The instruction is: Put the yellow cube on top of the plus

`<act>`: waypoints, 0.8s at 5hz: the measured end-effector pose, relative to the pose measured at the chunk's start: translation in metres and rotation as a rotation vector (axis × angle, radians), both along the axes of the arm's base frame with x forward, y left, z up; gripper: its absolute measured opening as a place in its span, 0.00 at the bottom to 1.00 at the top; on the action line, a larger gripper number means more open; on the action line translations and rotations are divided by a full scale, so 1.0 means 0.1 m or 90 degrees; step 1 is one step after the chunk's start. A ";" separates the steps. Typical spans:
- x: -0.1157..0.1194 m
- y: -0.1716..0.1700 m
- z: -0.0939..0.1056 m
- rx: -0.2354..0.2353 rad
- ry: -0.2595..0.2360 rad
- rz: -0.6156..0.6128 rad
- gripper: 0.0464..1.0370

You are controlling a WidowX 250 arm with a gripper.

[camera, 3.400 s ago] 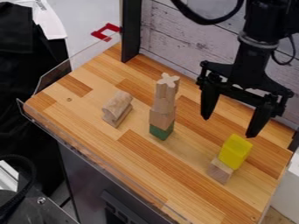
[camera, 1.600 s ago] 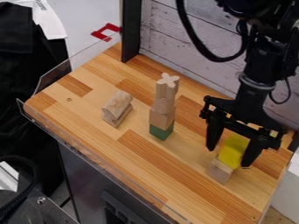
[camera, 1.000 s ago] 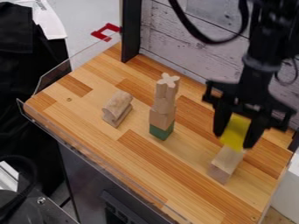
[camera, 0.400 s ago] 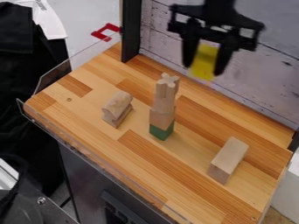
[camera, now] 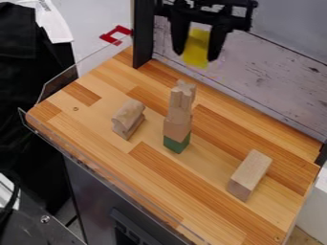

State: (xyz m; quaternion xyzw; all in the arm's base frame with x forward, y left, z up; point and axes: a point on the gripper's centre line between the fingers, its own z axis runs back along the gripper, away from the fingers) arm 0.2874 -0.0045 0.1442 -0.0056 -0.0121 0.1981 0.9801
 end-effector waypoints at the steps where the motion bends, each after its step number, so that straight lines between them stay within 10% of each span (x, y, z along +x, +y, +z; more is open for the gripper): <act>1: -0.04 0.05 -0.04 -0.006 0.014 0.009 0.49; 4: -0.19 -0.01 -0.07 -0.019 0.040 0.001 0.49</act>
